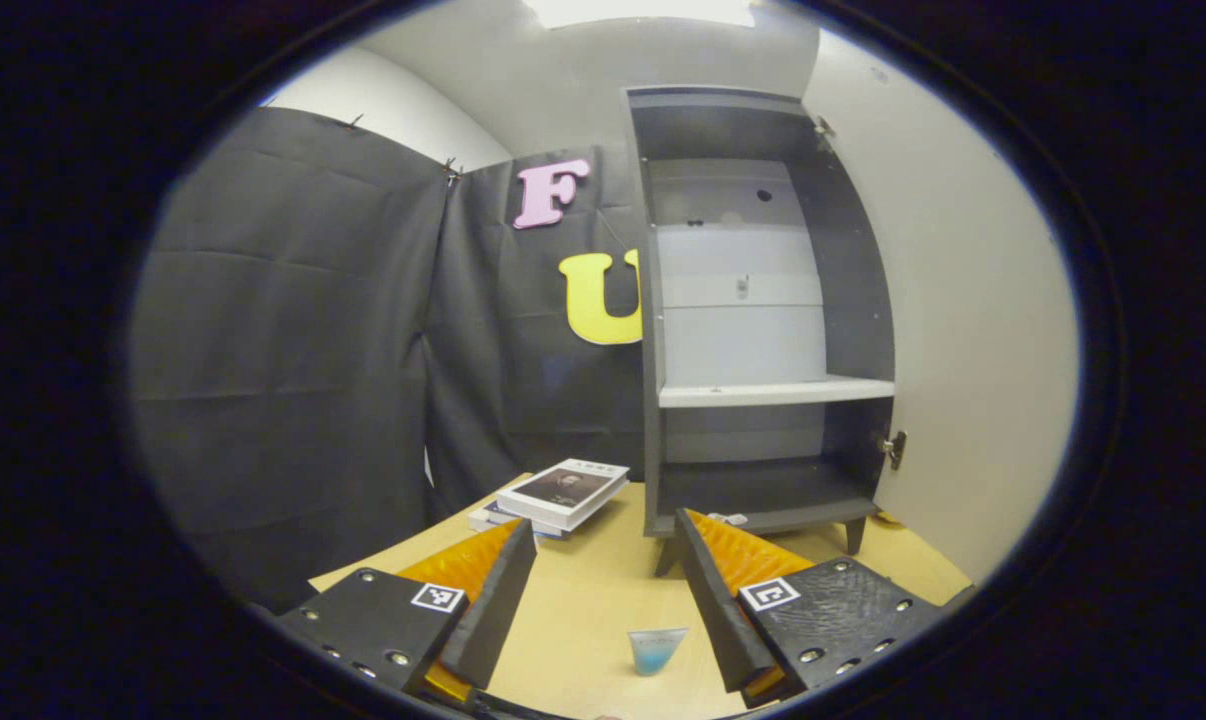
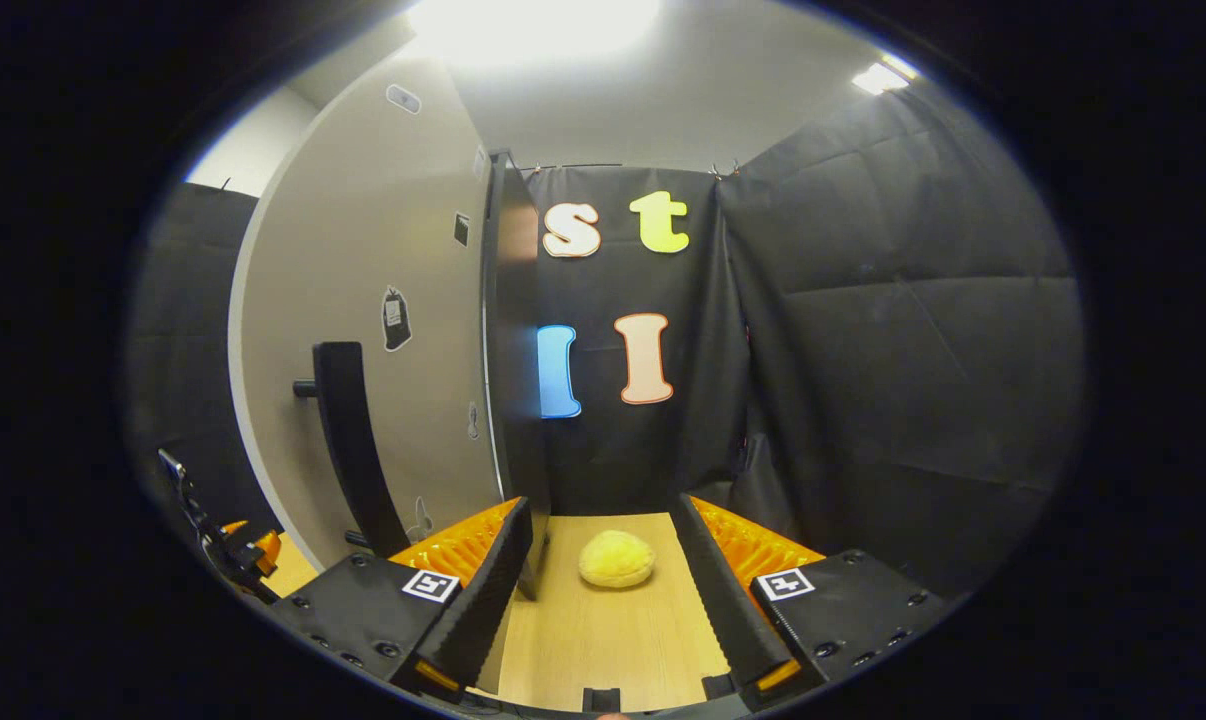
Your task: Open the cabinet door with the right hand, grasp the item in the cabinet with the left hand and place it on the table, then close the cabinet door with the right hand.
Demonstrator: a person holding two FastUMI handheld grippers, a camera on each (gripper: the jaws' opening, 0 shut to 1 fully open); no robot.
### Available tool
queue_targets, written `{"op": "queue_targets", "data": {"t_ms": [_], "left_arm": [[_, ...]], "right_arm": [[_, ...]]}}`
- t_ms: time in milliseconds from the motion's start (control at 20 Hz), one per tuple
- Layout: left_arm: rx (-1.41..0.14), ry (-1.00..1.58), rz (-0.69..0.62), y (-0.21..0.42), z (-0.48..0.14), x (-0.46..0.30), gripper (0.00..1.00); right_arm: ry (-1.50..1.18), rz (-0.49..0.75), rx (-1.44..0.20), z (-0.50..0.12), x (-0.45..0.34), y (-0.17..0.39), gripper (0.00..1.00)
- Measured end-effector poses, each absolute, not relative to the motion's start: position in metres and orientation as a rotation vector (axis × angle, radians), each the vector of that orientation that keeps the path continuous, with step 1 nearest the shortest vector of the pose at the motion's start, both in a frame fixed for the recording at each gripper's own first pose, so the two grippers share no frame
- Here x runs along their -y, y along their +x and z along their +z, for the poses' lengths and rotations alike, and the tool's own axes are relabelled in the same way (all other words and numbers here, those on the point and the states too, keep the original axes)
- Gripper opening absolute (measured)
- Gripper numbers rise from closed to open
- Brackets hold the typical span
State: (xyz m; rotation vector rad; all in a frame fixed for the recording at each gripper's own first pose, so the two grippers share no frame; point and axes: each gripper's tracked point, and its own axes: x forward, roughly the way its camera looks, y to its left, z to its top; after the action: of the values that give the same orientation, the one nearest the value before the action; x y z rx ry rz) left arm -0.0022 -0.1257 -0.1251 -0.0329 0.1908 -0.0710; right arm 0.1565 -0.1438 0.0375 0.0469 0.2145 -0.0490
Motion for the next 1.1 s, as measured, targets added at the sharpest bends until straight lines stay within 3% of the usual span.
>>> {"op": "queue_targets", "data": {"t_ms": [100, 200, 500, 1050, 1100], "left_arm": [[-0.173, -0.065, -0.065, 0.007, -0.110, 0.111, 0.84], [-0.162, -0.068, -0.075, 0.013, -0.104, 0.098, 0.84], [-0.156, -0.002, -0.120, 0.024, -0.104, 0.058, 0.84], [-0.117, -0.015, -0.157, 0.046, -0.100, -0.004, 0.84], [-0.118, -0.011, -0.164, 0.048, -0.104, -0.007, 0.84]], "right_arm": [[0.041, -0.056, -0.206, 0.045, 0.134, 0.149, 0.93], [0.043, -0.073, -0.193, 0.052, 0.124, 0.142, 0.89], [0.020, -0.114, -0.201, 0.056, 0.088, 0.127, 0.89], [-0.067, -0.316, -0.201, 0.067, 0.071, 0.110, 0.91], [-0.069, -0.322, -0.201, 0.066, 0.066, 0.109, 0.88]]}}
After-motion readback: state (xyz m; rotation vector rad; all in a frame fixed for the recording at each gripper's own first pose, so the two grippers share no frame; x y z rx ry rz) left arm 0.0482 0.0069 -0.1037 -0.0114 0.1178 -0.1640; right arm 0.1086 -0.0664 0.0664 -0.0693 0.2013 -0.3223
